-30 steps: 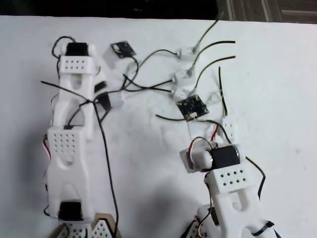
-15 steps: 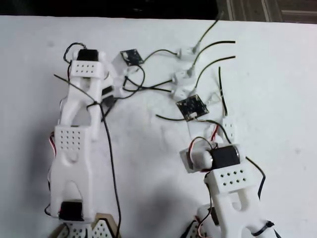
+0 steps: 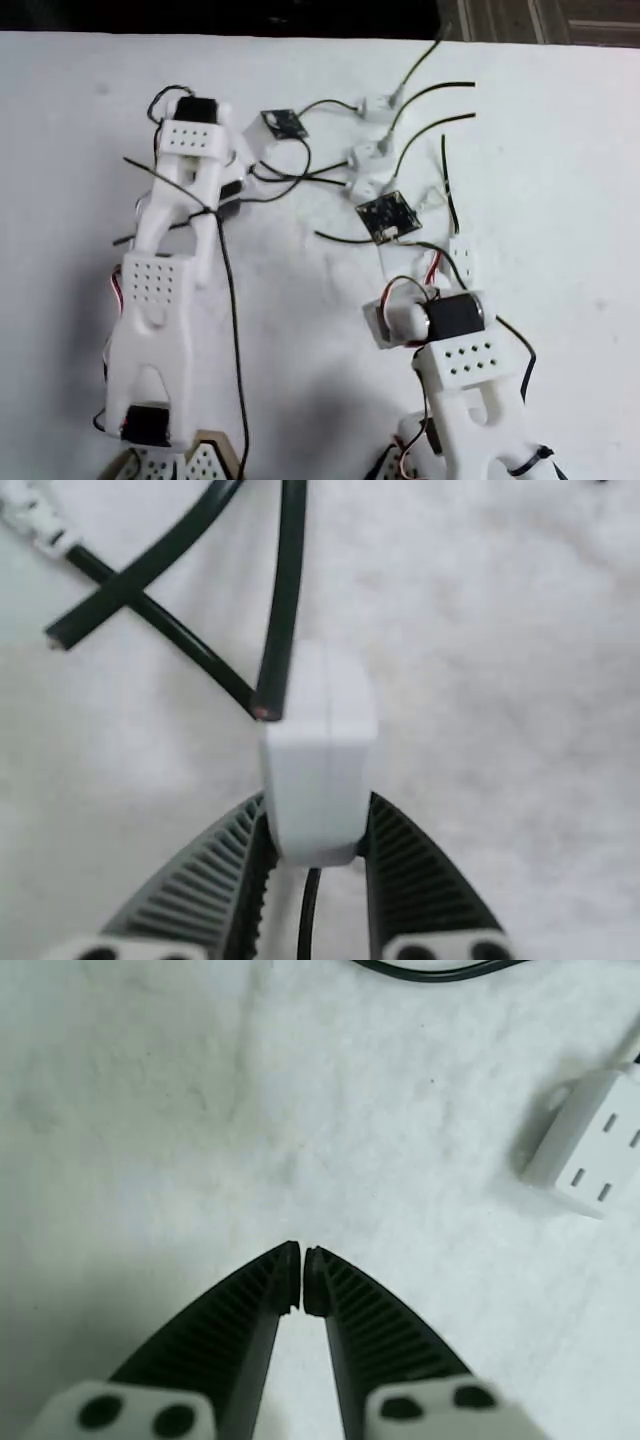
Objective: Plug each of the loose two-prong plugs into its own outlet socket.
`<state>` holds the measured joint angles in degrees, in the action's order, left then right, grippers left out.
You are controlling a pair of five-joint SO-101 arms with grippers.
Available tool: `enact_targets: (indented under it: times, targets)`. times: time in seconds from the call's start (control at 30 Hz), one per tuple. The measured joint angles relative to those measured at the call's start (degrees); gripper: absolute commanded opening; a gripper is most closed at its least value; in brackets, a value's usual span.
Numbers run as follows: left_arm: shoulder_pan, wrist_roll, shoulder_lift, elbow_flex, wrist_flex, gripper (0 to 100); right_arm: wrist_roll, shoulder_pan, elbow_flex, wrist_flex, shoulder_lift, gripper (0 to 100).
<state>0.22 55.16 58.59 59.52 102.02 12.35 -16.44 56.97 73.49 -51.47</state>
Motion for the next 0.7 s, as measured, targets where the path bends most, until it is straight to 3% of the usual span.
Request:
enact_targets:
  times: [0.2, 0.33, 0.5, 0.7]
  targets:
    - [0.18, -3.6, 0.0, -0.62, 0.0, 2, 0.0, 0.0, 0.0, 0.0, 0.0, 1.9]
    - [0.35, -3.87, -4.31, -9.32, 0.09, 2, 0.0, 0.0, 0.0, 0.0, 0.0, 1.9]
    - [2.11, -3.87, -20.84, -26.02, -0.53, 2, 0.0, 0.0, 0.0, 0.0, 0.0, 1.9]
    - [4.13, -4.13, -44.75, -50.64, -7.12, 2, 0.0, 0.0, 0.0, 0.0, 0.0, 1.9]
